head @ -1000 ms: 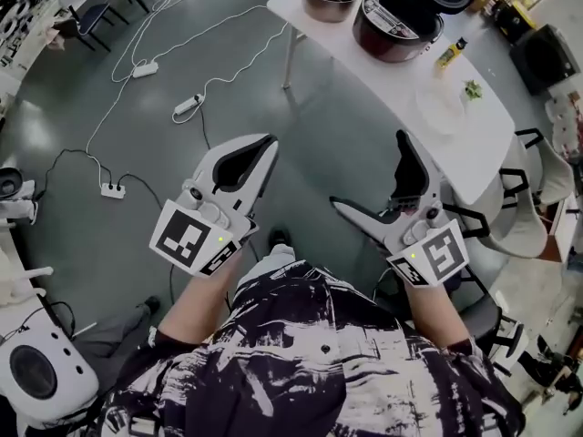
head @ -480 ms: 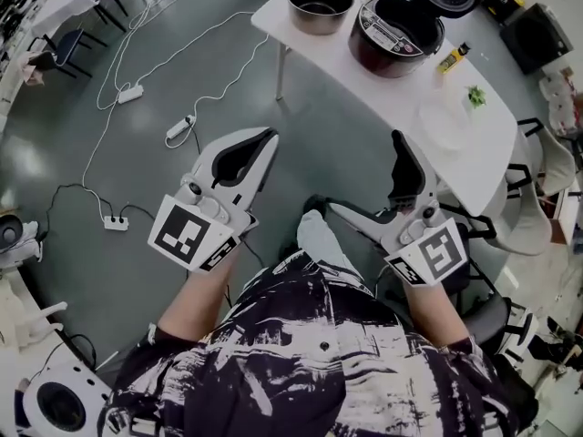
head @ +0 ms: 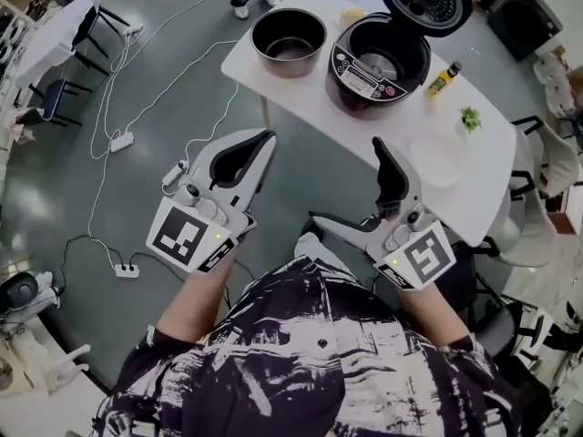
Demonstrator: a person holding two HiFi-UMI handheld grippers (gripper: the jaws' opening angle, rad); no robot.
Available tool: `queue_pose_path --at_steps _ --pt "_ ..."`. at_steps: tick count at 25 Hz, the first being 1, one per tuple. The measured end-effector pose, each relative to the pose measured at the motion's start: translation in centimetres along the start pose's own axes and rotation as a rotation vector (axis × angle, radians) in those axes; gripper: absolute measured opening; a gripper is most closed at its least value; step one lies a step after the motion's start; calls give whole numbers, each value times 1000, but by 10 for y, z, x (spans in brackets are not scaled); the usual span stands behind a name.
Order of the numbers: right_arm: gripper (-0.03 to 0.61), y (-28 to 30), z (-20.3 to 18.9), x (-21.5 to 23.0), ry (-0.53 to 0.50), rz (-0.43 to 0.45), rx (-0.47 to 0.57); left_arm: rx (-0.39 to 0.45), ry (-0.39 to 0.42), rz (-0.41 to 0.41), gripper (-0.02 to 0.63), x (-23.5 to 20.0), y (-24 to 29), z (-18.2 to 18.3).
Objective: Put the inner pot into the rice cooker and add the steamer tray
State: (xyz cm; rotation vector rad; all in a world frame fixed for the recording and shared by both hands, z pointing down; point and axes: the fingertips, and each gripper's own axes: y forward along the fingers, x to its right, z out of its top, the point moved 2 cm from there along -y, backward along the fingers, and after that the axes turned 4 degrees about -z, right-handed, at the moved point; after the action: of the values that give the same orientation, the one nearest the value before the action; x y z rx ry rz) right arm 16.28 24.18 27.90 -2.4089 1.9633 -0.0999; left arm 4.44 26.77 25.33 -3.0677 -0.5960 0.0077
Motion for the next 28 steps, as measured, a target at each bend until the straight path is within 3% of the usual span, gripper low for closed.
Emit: queue_pose_path --at_steps 11,23,28 --pt "541 38 -2 110 -18 -155 -42 1 -23 -170 5 -70 122 0" --pt "541 114 -3 221 -52 -552 -84 22 -58 -536 5 -188 248 -2" --pt "541 122 -4 247 -38 -706 -90 14 -67 -648 5 -216 284 -5"
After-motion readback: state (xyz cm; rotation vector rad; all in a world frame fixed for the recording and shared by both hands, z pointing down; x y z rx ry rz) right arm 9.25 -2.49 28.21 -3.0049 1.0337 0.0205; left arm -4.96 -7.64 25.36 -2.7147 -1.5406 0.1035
